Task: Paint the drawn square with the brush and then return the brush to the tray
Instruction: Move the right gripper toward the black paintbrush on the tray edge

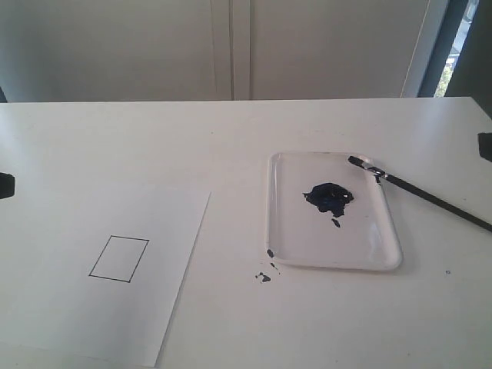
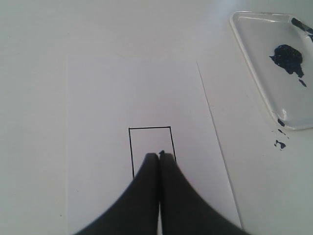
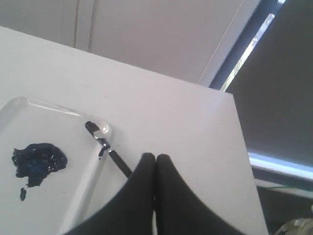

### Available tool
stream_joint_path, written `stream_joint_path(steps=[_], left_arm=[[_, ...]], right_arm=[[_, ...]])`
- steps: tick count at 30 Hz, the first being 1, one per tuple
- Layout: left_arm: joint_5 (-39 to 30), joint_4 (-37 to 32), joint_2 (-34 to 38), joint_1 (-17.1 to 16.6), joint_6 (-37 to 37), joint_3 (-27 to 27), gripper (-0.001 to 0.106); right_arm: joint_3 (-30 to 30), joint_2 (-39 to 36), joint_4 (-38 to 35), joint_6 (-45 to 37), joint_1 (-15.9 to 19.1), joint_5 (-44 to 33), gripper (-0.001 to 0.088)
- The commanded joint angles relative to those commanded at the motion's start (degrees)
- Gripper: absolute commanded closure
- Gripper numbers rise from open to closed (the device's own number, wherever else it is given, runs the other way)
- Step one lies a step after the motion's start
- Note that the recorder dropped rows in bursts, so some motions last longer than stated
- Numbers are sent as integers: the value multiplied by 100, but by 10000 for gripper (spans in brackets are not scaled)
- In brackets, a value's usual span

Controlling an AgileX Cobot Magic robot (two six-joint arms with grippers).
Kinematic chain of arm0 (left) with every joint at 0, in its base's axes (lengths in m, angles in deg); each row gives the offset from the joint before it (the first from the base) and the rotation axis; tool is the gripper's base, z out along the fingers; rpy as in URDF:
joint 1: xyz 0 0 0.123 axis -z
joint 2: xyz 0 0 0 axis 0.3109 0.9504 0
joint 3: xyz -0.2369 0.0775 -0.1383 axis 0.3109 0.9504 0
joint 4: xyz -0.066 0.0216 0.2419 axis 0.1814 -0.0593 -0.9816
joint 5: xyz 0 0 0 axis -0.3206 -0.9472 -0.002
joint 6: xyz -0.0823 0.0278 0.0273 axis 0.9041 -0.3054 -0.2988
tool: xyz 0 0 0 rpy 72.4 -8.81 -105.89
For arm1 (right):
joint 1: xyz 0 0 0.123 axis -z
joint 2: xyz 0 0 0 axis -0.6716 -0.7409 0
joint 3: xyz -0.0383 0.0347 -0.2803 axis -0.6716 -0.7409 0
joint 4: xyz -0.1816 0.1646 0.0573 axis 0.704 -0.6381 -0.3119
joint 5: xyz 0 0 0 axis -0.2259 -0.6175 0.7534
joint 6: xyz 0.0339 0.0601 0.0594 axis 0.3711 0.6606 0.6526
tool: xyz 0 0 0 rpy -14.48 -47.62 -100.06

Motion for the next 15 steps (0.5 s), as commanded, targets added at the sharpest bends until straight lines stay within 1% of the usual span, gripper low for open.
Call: stream_joint_path(steps=[4,7,9,13,14,15], left_arm=[[0,0,0,0,0,0,1053],[0,0,0,0,0,0,1053],[0,0,0,0,0,0,1053],[0,0,0,0,0,0,1053],[0,0,0,0,0,0,1053],[0,0,0,0,0,0,1053]], right_arm=[[0,111,-58,78,0,-453,868],[77,56,-453,-365,0,-1122,868],[159,-77,-647,-543,0,-1378,868],[430,-443,-647,-646,0,-1614,868],[640,-757,-647,-608,0,-1696,868],[750,-898,-647,-608,0,-1740,868]])
